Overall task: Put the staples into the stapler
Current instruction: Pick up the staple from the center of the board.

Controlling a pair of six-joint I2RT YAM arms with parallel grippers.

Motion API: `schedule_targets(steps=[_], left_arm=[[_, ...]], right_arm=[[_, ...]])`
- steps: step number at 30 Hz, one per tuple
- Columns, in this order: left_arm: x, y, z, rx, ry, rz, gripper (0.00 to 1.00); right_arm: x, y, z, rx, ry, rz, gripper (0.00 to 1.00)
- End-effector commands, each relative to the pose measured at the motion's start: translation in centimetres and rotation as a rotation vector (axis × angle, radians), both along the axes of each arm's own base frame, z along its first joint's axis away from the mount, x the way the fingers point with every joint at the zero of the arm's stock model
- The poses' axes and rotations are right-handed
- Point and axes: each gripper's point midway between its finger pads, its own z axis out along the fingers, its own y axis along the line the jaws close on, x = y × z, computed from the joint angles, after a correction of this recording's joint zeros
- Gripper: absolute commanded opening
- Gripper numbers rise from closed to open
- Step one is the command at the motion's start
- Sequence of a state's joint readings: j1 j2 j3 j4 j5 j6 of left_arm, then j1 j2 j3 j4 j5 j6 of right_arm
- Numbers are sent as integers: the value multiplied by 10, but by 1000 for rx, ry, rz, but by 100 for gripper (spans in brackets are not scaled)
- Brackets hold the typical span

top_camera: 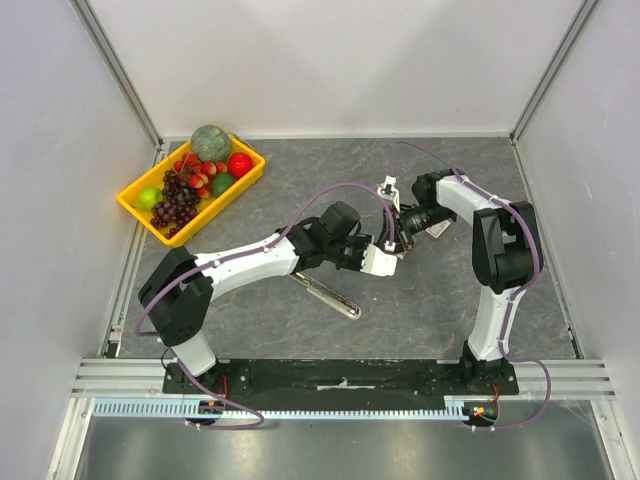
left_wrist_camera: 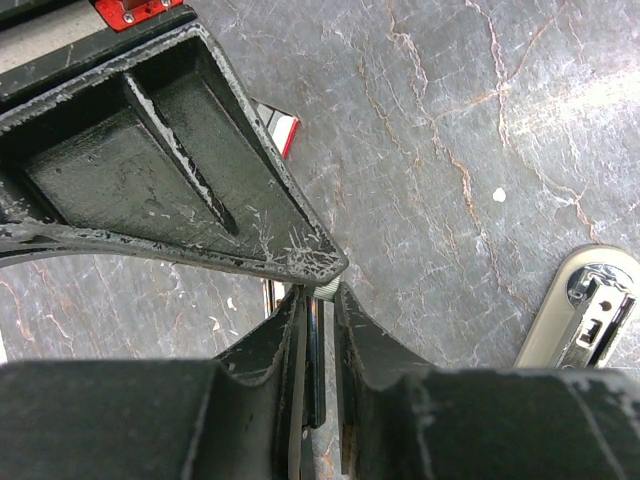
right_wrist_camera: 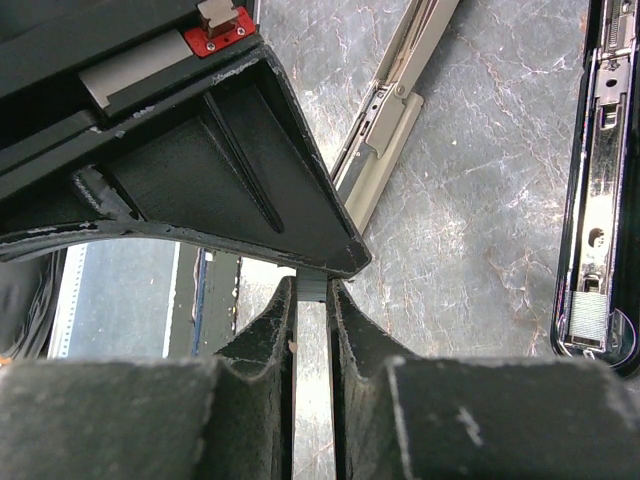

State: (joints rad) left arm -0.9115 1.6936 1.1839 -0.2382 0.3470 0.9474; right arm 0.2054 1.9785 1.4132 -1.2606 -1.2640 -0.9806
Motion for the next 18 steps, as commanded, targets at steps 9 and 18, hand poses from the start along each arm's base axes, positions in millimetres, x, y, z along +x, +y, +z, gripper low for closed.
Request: schedule_targets(steps=[9,18], left_arm=[[-7,-15,14,-43,17,8,37],[-8,-20,11,-10,-48,31,36]], right_arm=[[13,5,13,67,-2,-28,16],[18,5,12,69,56,-51,16]])
